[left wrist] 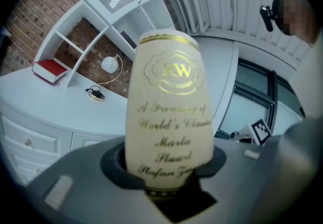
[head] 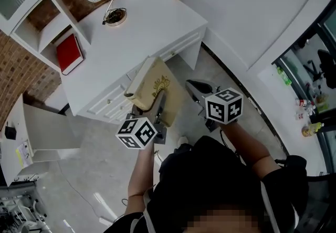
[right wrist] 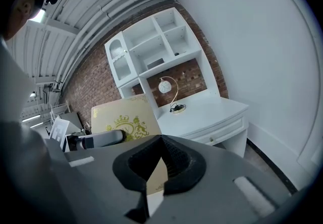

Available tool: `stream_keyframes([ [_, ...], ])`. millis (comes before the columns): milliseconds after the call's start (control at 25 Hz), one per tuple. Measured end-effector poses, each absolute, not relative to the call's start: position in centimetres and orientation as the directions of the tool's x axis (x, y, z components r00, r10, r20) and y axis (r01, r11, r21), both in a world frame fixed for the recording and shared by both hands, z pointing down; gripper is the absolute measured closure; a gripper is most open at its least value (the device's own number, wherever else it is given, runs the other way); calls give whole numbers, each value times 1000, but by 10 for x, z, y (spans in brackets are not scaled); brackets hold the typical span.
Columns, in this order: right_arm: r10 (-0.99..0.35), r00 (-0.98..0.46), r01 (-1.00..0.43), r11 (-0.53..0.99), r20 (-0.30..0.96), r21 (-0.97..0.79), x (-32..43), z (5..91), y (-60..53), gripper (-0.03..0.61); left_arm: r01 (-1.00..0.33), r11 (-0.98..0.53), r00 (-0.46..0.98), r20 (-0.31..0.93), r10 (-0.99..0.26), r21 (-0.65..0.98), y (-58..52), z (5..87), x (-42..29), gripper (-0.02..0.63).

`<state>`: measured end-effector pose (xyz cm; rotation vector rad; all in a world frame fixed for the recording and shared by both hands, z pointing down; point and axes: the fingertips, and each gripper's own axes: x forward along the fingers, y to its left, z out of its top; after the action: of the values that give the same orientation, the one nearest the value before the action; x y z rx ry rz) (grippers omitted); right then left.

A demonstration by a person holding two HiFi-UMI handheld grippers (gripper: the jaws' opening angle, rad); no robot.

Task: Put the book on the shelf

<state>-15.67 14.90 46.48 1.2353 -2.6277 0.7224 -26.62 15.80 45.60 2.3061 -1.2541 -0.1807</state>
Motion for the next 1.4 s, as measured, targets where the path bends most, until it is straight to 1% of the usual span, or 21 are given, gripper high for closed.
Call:
stream_keyframes([
  [400,-707,-614,-788,522,351,-327,-139,466,111,581,-732,-460,584,113,-804,503,124,455,-250,402],
  [680,-693,-648,-759,553,316,-343,-128,466,72,581,-767,-440,553,134,-822,466,87,453,-236,402],
  [1400,-655,-703,-709,619,277,-338,-51,454,-52,581,-805,-417,514,144,-846,422,-32,440,-148,402],
])
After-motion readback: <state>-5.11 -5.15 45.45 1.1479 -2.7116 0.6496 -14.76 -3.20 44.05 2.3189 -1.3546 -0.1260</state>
